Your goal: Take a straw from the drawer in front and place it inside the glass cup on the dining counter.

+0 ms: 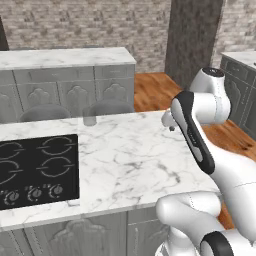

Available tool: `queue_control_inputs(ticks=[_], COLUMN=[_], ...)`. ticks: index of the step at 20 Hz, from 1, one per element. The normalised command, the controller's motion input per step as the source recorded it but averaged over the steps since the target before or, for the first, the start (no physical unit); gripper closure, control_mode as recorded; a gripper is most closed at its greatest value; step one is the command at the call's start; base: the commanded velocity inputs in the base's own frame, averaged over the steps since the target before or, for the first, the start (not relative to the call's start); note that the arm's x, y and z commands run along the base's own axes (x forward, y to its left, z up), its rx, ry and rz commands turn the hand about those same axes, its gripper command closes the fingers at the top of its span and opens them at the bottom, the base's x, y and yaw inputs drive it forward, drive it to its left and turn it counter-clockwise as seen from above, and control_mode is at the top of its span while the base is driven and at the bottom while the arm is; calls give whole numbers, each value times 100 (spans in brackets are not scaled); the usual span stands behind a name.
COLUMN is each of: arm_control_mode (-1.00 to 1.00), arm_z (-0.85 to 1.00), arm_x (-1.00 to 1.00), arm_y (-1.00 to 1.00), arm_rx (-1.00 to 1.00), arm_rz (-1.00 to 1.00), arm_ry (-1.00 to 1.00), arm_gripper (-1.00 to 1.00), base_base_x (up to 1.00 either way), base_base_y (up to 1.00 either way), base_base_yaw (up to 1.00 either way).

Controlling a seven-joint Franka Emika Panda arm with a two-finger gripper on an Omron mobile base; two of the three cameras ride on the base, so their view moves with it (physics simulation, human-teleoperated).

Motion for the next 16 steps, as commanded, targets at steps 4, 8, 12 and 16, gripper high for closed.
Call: queue_control_inputs(ticks=[4, 8, 12, 16], arm_control_mode=[-100, 100, 100, 100], arm_z=[-31, -2, 0, 0], arm_x=[-17, -6, 0, 0], arm_y=[-16, -2, 0, 0], arm_rx=[0, 0, 0, 0], arm_rz=[-5, 0, 0, 0], arm_ry=[0, 0, 0, 0], arm_gripper=[-100, -100, -100, -100], base_base_x=[0, -24, -58, -64], base_base_y=[0, 0, 34, 64], base_base_yaw=[0, 0, -6, -15])
